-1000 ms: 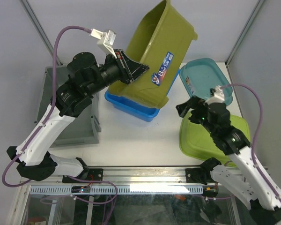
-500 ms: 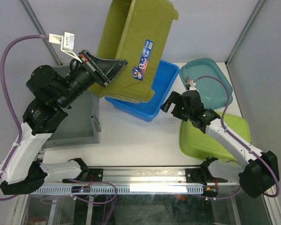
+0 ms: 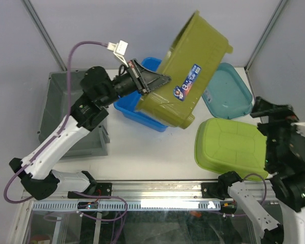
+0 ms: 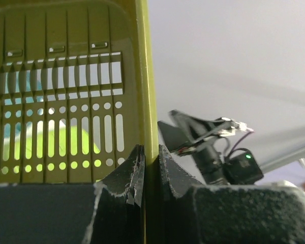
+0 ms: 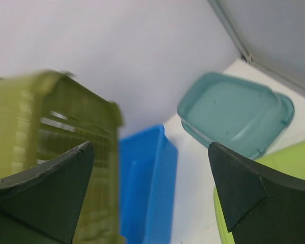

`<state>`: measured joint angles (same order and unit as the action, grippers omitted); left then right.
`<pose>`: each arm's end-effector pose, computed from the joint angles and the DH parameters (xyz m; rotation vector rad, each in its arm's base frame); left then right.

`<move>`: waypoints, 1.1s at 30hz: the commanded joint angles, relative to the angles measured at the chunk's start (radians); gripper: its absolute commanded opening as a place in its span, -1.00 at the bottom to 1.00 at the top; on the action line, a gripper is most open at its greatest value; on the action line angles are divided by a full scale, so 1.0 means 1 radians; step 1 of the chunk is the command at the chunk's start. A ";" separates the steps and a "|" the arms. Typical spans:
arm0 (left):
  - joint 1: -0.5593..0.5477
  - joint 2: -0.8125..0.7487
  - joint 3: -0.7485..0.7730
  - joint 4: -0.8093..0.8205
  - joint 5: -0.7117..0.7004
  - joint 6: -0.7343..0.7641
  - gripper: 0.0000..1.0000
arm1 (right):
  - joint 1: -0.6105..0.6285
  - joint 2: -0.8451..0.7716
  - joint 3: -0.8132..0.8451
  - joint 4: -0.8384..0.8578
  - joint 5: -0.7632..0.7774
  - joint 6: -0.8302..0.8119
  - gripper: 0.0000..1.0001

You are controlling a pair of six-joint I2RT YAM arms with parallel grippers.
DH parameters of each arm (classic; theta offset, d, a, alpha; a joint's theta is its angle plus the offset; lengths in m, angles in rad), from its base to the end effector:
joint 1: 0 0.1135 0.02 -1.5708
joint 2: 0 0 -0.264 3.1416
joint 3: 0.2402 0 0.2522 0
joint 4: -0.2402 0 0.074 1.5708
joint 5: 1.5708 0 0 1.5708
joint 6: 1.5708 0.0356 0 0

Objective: Turn the large container upside down

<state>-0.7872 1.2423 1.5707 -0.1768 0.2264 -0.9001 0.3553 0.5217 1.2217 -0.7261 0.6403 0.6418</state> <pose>0.1742 -0.1861 0.5156 0.1215 1.6129 -1.5160 0.0471 -0.0052 0.4461 0.7033 1.4350 0.2656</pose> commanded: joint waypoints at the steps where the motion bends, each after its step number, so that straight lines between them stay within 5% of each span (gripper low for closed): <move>1: 0.047 0.031 -0.110 0.515 0.202 -0.276 -1.00 | 0.001 -0.018 0.094 -0.056 0.093 -0.066 0.97; 9: 0.100 0.154 -0.387 1.052 0.260 -0.723 -1.00 | 0.001 -0.037 0.088 -0.116 0.128 -0.084 0.97; 18: 0.106 0.284 -0.526 1.362 0.223 -0.948 -1.00 | 0.001 -0.037 0.066 -0.121 0.110 -0.074 0.97; 27: 0.072 0.237 -0.289 1.081 0.263 -0.768 -1.00 | 0.001 -0.038 0.052 -0.128 0.109 -0.049 0.96; 33: 0.027 0.236 -0.347 1.121 0.199 -0.798 -1.00 | 0.001 -0.063 0.058 -0.128 0.138 -0.052 0.96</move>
<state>-0.7338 1.5406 1.2121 0.8082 0.4812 -1.6672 0.3553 0.4728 1.2694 -0.8764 0.7391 0.5819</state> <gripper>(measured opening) 0.106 0.981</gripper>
